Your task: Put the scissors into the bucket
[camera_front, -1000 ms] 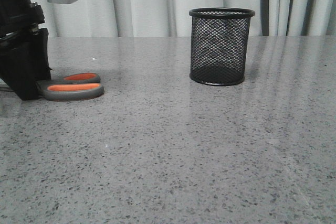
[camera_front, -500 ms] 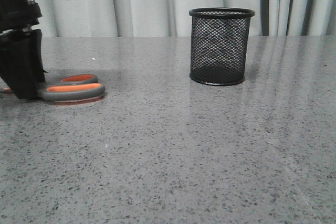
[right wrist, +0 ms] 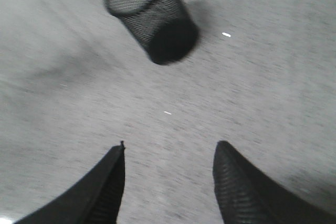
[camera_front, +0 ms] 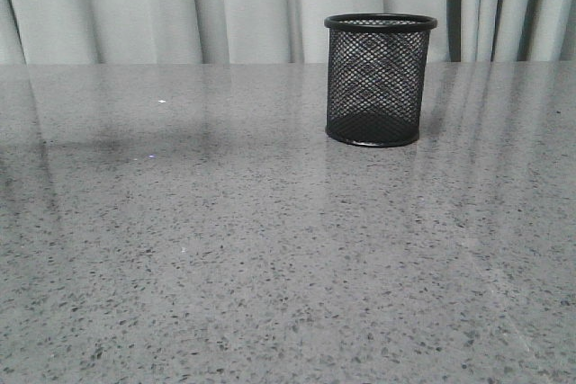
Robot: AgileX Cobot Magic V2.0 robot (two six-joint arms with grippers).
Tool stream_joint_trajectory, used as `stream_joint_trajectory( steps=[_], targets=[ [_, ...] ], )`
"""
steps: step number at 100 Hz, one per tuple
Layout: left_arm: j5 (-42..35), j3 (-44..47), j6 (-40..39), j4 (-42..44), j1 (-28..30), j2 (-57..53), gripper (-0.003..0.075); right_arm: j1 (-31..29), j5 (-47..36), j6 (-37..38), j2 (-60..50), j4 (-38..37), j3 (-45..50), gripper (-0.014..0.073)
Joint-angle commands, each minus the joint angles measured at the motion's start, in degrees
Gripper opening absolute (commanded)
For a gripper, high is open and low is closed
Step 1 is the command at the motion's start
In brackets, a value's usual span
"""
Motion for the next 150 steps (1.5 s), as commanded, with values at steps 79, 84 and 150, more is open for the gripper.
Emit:
stream_joint_trajectory(
  steps=[79, 84, 150],
  targets=[
    [0.04, -11.20, -25.87, 25.92, -43.31, -6.68, -0.0021, -0.25, 4.93, -27.27, 12.25, 49.74, -11.77, 0.0343],
    [0.04, -11.20, -25.87, 25.91, -43.69, -6.68, -0.0021, -0.25, 5.86, -27.27, 13.51, 49.74, -13.18, 0.0343],
    [-1.45, -11.20, -26.86, 26.04, -43.82, -6.34, -0.0021, 1.33, 17.03, -27.27, 27.49, 50.56, -26.76, 0.0343]
  ],
)
